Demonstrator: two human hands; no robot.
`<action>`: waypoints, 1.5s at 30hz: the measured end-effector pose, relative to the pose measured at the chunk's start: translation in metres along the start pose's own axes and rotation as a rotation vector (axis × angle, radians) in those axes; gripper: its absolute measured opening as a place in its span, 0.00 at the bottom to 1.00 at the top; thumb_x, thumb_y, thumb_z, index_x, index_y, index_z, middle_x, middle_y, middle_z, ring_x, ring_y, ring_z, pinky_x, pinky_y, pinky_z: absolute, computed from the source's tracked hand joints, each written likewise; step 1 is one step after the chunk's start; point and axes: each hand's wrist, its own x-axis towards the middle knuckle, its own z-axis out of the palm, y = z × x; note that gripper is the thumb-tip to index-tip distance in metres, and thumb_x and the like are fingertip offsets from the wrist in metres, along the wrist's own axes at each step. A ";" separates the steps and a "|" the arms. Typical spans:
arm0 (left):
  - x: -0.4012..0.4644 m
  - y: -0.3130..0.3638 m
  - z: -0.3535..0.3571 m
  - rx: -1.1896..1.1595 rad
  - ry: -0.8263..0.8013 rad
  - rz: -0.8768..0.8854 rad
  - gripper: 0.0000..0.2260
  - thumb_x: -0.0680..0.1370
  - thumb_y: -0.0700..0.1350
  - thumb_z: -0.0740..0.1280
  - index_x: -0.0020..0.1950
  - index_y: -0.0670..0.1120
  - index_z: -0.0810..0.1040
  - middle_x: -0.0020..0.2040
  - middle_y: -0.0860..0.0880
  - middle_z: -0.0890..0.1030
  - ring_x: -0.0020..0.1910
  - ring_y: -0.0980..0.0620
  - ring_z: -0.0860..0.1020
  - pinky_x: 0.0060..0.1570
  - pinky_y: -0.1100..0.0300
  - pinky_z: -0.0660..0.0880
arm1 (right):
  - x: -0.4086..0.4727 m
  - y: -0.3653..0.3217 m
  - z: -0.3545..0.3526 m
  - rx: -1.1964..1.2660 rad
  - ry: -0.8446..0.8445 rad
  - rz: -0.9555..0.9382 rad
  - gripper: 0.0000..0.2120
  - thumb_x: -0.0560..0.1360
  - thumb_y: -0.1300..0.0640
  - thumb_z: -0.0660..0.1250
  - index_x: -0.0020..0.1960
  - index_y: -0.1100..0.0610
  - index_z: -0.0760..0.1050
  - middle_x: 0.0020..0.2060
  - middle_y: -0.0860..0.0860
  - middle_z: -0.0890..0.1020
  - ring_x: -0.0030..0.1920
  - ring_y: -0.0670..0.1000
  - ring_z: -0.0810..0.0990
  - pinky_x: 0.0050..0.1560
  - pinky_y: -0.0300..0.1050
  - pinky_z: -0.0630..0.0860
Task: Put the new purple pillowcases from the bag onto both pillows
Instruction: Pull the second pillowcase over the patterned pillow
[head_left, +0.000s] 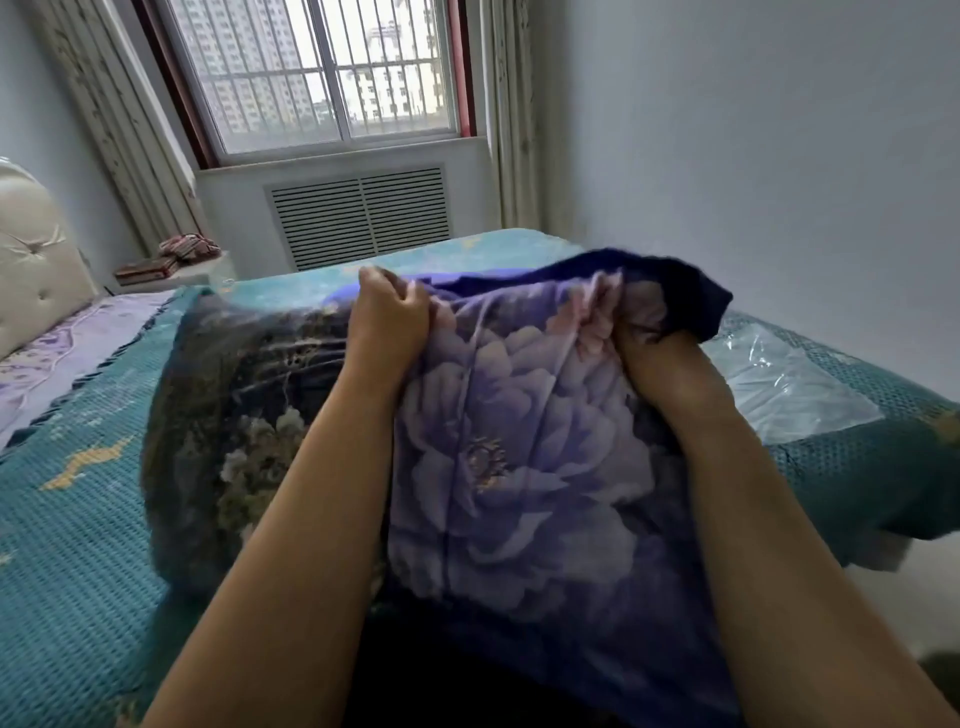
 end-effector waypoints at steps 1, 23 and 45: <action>0.001 -0.011 0.007 0.053 -0.061 -0.051 0.07 0.77 0.40 0.61 0.53 0.42 0.66 0.51 0.38 0.78 0.50 0.42 0.77 0.49 0.56 0.69 | 0.000 0.004 0.005 -0.061 0.017 0.020 0.39 0.72 0.31 0.56 0.67 0.63 0.64 0.62 0.64 0.74 0.62 0.62 0.73 0.59 0.54 0.68; -0.086 -0.094 0.073 0.117 -0.376 -0.179 0.23 0.77 0.55 0.63 0.67 0.44 0.66 0.64 0.42 0.74 0.63 0.43 0.74 0.60 0.52 0.70 | -0.030 -0.019 0.074 -0.497 -0.046 -0.160 0.14 0.81 0.55 0.55 0.63 0.60 0.69 0.62 0.58 0.76 0.63 0.60 0.73 0.57 0.52 0.70; -0.066 -0.096 0.081 0.182 -0.409 -0.310 0.21 0.72 0.54 0.70 0.55 0.40 0.74 0.50 0.47 0.81 0.49 0.46 0.79 0.47 0.57 0.71 | 0.019 0.094 0.057 0.166 -0.049 0.379 0.37 0.75 0.37 0.61 0.66 0.70 0.68 0.63 0.69 0.73 0.63 0.64 0.73 0.62 0.53 0.70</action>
